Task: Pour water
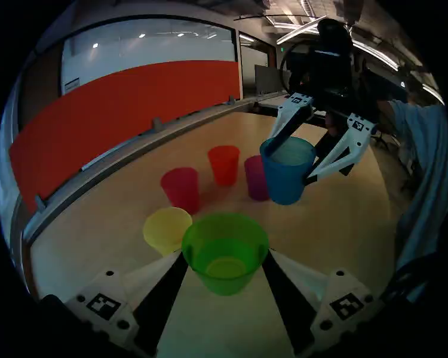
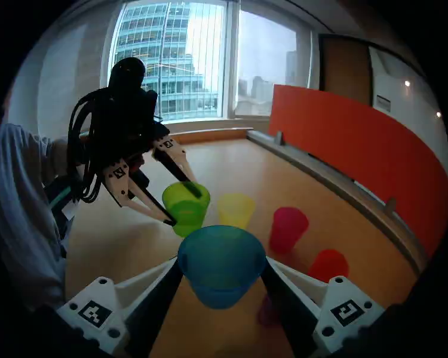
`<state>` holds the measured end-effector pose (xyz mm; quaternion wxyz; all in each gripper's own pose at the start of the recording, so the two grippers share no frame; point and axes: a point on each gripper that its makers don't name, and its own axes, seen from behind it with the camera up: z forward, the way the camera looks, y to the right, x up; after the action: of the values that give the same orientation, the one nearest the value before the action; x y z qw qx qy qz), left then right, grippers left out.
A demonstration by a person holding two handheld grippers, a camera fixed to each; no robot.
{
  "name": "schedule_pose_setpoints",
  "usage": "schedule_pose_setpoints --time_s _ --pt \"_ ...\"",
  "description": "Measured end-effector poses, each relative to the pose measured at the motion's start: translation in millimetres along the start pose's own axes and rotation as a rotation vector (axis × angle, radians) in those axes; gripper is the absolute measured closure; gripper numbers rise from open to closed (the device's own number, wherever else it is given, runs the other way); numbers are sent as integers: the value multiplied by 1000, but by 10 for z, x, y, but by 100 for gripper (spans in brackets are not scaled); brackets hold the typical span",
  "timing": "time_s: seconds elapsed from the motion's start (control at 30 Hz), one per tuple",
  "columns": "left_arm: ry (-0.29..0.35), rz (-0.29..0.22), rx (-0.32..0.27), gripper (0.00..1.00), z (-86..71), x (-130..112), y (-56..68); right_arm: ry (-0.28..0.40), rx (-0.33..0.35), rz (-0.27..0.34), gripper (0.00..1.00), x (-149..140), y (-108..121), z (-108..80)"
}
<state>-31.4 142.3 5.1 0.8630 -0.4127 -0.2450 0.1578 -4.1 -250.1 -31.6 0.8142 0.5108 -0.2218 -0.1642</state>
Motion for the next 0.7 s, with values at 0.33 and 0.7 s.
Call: schedule_pose_setpoints --time_s 0.33,0.7 --pt "-72 42 -30 15 112 -185 55 -31 12 -5 8 -192 -43 112" --pt "-97 31 -42 15 216 -307 73 -64 18 -15 8 -392 -69 226"
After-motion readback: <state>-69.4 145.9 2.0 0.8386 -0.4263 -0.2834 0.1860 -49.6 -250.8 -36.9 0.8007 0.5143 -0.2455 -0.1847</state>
